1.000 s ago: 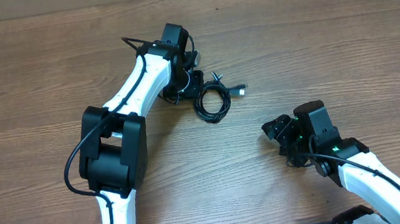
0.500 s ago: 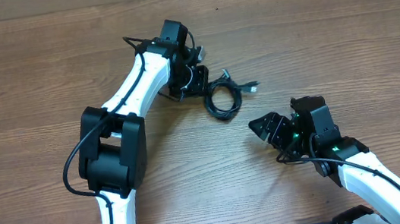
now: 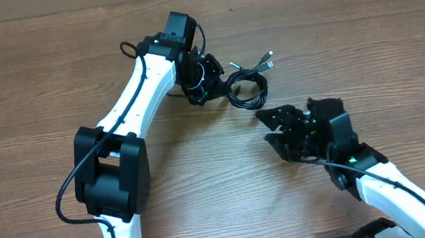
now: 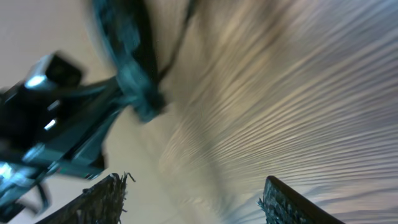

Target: Untangle cables

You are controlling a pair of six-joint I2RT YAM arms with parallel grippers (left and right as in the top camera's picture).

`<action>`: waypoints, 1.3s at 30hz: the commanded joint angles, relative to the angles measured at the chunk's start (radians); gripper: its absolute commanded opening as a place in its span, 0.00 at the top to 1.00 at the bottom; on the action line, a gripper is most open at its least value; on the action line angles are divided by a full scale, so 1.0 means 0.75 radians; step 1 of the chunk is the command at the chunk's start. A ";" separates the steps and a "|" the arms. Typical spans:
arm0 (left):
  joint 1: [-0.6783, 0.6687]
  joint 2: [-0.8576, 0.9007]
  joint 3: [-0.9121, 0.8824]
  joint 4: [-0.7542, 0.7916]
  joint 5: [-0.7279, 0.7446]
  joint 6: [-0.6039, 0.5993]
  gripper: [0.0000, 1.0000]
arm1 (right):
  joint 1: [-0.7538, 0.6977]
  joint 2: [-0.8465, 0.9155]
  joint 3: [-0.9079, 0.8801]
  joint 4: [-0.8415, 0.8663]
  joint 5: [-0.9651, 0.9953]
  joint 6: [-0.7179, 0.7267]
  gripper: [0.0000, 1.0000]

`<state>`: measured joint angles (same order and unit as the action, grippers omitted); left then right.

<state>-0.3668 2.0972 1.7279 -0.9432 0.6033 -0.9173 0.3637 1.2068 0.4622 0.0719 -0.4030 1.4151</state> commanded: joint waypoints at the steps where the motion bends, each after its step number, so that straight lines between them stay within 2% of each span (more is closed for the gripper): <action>1: -0.035 -0.039 0.031 -0.004 0.040 -0.210 0.96 | 0.091 0.003 0.030 0.025 0.110 0.135 0.31; 7: -0.072 -0.039 0.031 -0.030 0.070 -0.210 0.96 | 0.117 0.003 0.030 0.033 0.302 0.260 0.36; 16: -0.107 -0.039 0.031 -0.069 0.082 -0.204 0.96 | 0.117 0.045 0.030 0.053 0.373 0.416 0.48; 18: -0.106 -0.039 0.031 -0.068 0.115 -0.205 0.96 | 0.117 0.097 0.030 0.053 0.367 0.444 0.63; 20: -0.106 -0.039 0.031 -0.069 0.115 -0.205 0.96 | 0.117 0.122 0.030 0.054 0.351 0.444 0.73; 22: -0.106 -0.039 0.031 -0.069 0.114 -0.206 0.96 | 0.117 0.149 0.030 0.068 0.314 0.438 0.93; 23: -0.106 -0.039 0.031 -0.067 0.113 -0.215 0.96 | 0.117 0.151 0.030 0.068 0.298 0.404 0.96; 26: -0.095 -0.039 0.031 -0.037 0.115 -0.214 0.96 | 0.117 0.151 0.030 0.066 0.260 0.260 0.96; 28: -0.081 -0.039 0.031 0.007 0.192 -0.215 0.96 | 0.117 0.151 0.030 0.061 0.257 0.074 0.96; 34: -0.076 -0.039 0.031 0.078 0.348 -0.250 0.96 | 0.117 0.151 0.030 0.050 0.257 -0.195 0.96; 39: -0.075 -0.039 0.031 0.178 0.543 -0.318 0.96 | 0.117 0.151 0.030 -0.094 0.317 -0.223 0.96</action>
<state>-0.4191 2.0972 1.7267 -0.8642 0.7849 -1.0939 0.4362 1.3109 0.4950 0.0845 -0.1448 1.3399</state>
